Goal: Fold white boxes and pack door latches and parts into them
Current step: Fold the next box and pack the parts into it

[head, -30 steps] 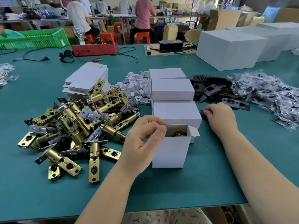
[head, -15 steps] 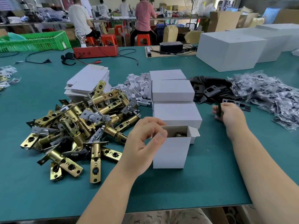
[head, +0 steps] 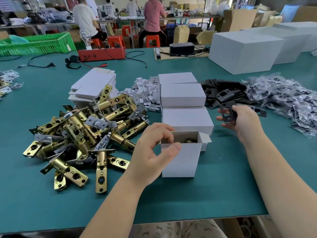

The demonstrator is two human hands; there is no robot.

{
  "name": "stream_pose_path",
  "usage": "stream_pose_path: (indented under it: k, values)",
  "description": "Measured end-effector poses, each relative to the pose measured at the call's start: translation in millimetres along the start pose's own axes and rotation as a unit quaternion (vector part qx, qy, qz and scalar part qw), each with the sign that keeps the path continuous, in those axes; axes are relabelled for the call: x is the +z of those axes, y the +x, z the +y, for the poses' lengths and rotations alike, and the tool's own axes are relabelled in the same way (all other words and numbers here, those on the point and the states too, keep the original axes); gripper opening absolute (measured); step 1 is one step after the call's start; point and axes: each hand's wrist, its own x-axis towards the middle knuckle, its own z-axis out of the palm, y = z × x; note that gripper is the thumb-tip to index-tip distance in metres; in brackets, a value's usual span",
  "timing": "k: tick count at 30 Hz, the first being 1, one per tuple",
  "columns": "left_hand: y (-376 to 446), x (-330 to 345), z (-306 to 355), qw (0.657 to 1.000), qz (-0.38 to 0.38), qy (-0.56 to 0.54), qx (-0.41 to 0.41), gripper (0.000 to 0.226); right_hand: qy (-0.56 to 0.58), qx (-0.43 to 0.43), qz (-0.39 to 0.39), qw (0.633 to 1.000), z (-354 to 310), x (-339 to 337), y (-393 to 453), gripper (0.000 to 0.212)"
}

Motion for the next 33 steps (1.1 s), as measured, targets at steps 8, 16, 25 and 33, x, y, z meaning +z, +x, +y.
stream_pose_path:
  k: [8, 16, 25, 33]
  values:
    - [3, 1, 2, 0.993, -0.01, -0.094, -0.068, 0.021, -0.027, -0.264, -0.201, 0.943, -58, 33, -85, 0.02]
    - [-2, 4, 2, 0.99, 0.0, -0.127, -0.066, 0.024, -0.29, -0.306, -0.323, 0.847, -50, 47, -135, 0.03]
    - [-2, 6, 0, 0.993, 0.018, -0.104, -0.044, 0.029, -0.404, -0.364, -0.297, 0.785, -41, 43, -139, 0.019]
    - [-1, 4, 2, 0.996, 0.026, -0.083, -0.035, 0.025, -0.339, -0.377, -0.291, 0.811, -39, 35, -135, 0.01]
